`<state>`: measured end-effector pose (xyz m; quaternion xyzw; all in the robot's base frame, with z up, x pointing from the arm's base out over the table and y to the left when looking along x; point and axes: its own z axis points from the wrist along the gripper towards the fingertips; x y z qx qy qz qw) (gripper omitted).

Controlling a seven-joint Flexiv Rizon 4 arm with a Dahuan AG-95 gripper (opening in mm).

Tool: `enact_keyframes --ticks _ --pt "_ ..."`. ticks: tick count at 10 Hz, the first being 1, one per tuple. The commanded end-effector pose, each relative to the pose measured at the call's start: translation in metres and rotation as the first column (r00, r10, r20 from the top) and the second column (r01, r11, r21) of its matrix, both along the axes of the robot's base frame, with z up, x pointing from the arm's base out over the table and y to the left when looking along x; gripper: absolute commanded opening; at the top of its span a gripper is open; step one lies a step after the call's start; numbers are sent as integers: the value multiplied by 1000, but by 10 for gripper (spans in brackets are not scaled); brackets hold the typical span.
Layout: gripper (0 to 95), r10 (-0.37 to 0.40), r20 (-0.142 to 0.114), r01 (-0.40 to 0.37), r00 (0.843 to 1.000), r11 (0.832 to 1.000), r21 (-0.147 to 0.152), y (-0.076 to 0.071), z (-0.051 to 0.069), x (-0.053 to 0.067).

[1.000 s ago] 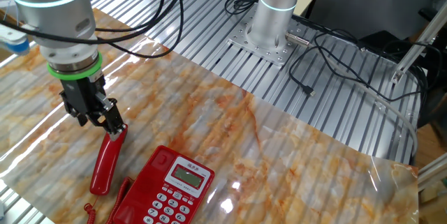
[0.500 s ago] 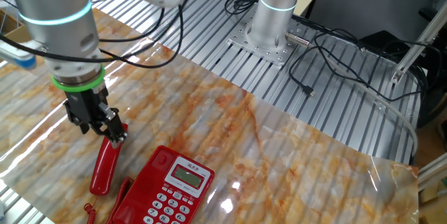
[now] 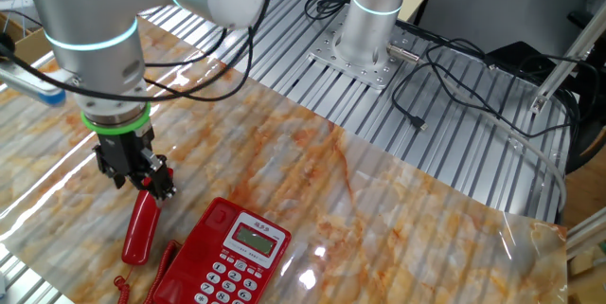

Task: Place the handset of the telephone on the corresponding phone cradle

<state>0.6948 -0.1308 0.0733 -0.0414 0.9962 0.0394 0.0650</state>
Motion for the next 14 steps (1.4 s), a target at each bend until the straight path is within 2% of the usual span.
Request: enact_keyframes --ticks 1,2,3,9,10,11,14 --pt "760 9 11 -9 1000 1000 -4 -3 -13 -2" --pt "760 11 12 -11 1000 1000 -16 -4 -18 -4" --pt "760 17 10 -17 1000 999 -36 -4 -18 -4" --pt "760 4 15 -3 1000 1000 -29 -4 -18 -4" --pt "950 -1 23 2 1000 1000 -28 -4 -18 -4" --pt "950 -18 71 20 997 999 -26 -4 -18 -4" --pt "950 -37 74 39 997 999 -26 -4 -18 -4"
